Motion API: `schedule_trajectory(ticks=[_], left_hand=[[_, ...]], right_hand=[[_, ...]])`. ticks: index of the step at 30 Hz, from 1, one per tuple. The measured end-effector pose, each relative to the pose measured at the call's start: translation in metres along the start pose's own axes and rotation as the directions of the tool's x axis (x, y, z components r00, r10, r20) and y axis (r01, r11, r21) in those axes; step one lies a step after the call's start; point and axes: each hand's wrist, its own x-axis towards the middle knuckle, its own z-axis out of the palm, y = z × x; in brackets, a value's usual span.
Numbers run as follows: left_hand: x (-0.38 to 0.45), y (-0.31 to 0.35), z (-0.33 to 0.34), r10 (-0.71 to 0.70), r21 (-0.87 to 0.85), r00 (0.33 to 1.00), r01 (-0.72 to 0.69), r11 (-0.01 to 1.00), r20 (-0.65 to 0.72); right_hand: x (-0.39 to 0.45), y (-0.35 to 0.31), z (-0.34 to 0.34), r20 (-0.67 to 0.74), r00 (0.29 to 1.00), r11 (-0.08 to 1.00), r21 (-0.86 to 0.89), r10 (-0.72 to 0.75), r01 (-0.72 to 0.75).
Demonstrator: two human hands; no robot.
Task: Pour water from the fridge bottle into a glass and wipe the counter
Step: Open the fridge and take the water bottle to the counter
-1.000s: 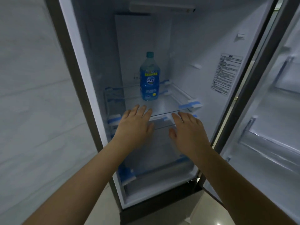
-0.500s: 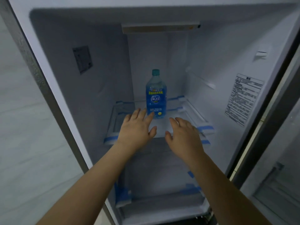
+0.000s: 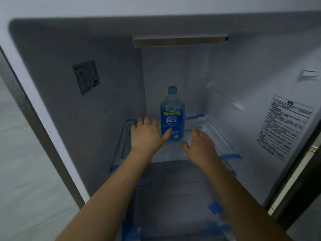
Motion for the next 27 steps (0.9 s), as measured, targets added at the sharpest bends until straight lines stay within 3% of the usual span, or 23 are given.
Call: schedule_trajectory(ticks=[5,6,8,10,13,19,27], left_hand=[[0.034,0.005,0.015,-0.076,-0.34,0.993,0.1,0.935,0.085],[0.039,0.007,0.016,-0.086,-0.48,0.989,0.134,0.867,0.121],[0.046,0.012,0.018,-0.076,-0.755,0.982,0.183,0.63,0.174],[0.056,0.015,0.024,-0.035,-0.86,0.982,0.179,0.478,0.185],[0.072,0.014,0.041,0.016,-0.916,0.962,0.253,0.311,0.271],[0.083,0.012,0.044,0.091,-0.953,0.958,0.257,0.162,0.273],[0.075,0.021,0.031,-0.013,-0.959,0.968,0.249,0.135,0.249]], right_hand=[[0.03,-0.001,0.009,0.035,0.999,0.974,0.226,0.012,-0.02],[0.035,-0.001,0.01,0.046,0.999,0.955,0.294,0.024,-0.037],[0.04,-0.003,0.011,0.081,0.996,0.894,0.442,0.047,-0.078],[0.043,-0.004,0.011,0.118,0.992,0.846,0.525,0.036,-0.093],[0.05,-0.006,0.013,0.155,0.987,0.824,0.555,0.03,-0.112],[0.054,-0.008,0.026,0.158,0.987,0.829,0.554,-0.021,-0.071],[0.049,0.001,0.03,0.054,0.995,0.748,0.656,0.085,-0.099]])
